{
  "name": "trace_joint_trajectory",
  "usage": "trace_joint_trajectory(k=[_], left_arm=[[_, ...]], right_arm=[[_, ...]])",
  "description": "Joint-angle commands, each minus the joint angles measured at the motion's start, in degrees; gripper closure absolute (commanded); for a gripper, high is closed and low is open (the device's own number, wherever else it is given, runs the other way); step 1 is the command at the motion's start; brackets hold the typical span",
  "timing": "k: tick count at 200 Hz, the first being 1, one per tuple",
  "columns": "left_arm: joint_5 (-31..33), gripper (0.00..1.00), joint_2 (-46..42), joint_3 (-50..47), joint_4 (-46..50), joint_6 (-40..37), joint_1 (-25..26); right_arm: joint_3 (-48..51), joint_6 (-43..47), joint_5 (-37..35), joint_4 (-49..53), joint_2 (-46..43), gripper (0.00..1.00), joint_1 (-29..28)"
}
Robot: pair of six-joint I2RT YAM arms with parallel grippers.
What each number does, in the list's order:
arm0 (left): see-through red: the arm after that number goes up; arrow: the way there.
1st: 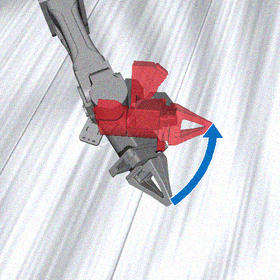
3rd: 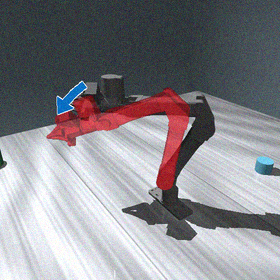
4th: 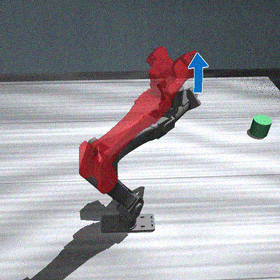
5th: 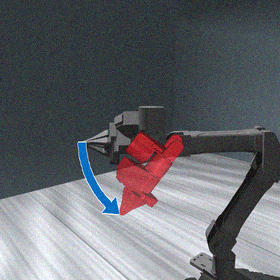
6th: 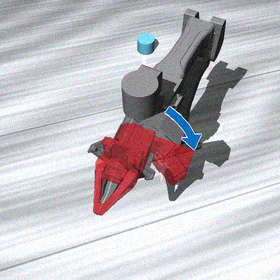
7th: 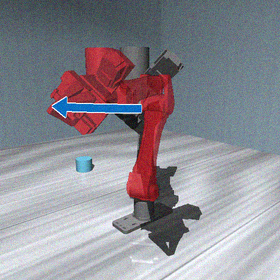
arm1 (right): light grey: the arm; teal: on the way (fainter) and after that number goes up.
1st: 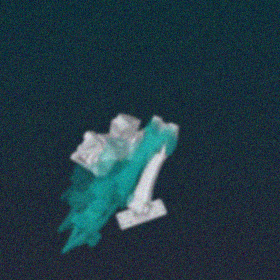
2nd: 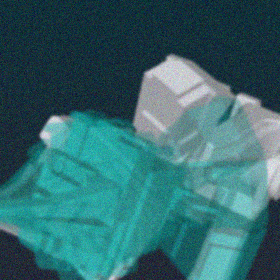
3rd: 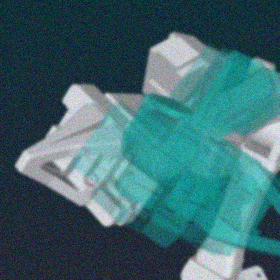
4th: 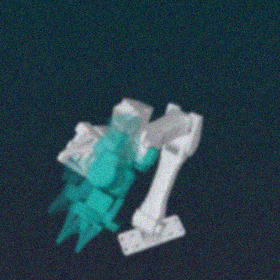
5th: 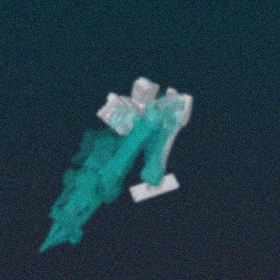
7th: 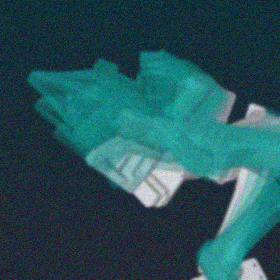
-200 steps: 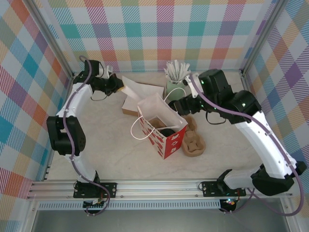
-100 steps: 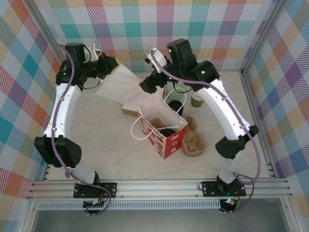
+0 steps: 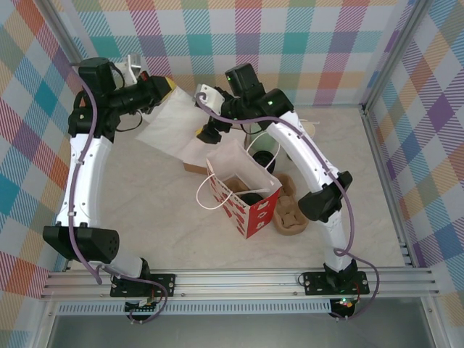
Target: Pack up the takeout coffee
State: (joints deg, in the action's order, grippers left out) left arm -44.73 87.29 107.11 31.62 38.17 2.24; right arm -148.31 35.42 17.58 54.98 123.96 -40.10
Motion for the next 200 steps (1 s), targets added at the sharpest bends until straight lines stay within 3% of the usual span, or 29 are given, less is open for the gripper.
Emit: trace_joint_trajectory(k=[1, 76, 90, 141, 157, 168, 189, 200], left_arm=[[-2.79, 1.0, -1.94, 1.86, 1.04, 0.89, 0.4], [-4.09, 1.0, -2.19, 1.86, 1.46, 0.52, 0.4], [-4.16, 1.0, -2.32, 1.94, 1.18, 0.79, 0.4], [-4.41, 1.0, -3.81, 1.96, -0.84, 2.03, 0.4], [-4.37, 0.81, -5.1, 1.97, -1.43, 1.63, 0.4], [-4.02, 0.72, -6.37, 2.09, -1.51, 0.95, 0.36], [-1.57, 0.45, -9.92, 2.31, 0.26, -2.42, 0.37], [1.01, 0.37, -12.29, 2.31, 1.67, -4.72, 0.4]], right_arm=[[-2.11, 2.99, 3.32, -4.59, 0.69, 0.0, 0.02], [-3.34, 1.59, 7.14, -6.83, 2.63, 0.03, -0.16], [-3.41, 1.42, 8.07, -5.32, 2.6, 0.16, -0.23], [-3.68, -2.25, 5.53, -2.87, -1.54, 0.9, -0.24], [-3.71, -4.39, 3.6, -2.75, -3.61, 1.0, -0.18], [-3.78, -5.84, 1.72, -2.56, -5.01, 1.0, -0.25], [-3.91, -8.36, -1.52, -1.51, -7.98, 1.0, -0.25], [-4.09, -9.85, -2.77, -0.74, -9.76, 1.0, -0.25]])
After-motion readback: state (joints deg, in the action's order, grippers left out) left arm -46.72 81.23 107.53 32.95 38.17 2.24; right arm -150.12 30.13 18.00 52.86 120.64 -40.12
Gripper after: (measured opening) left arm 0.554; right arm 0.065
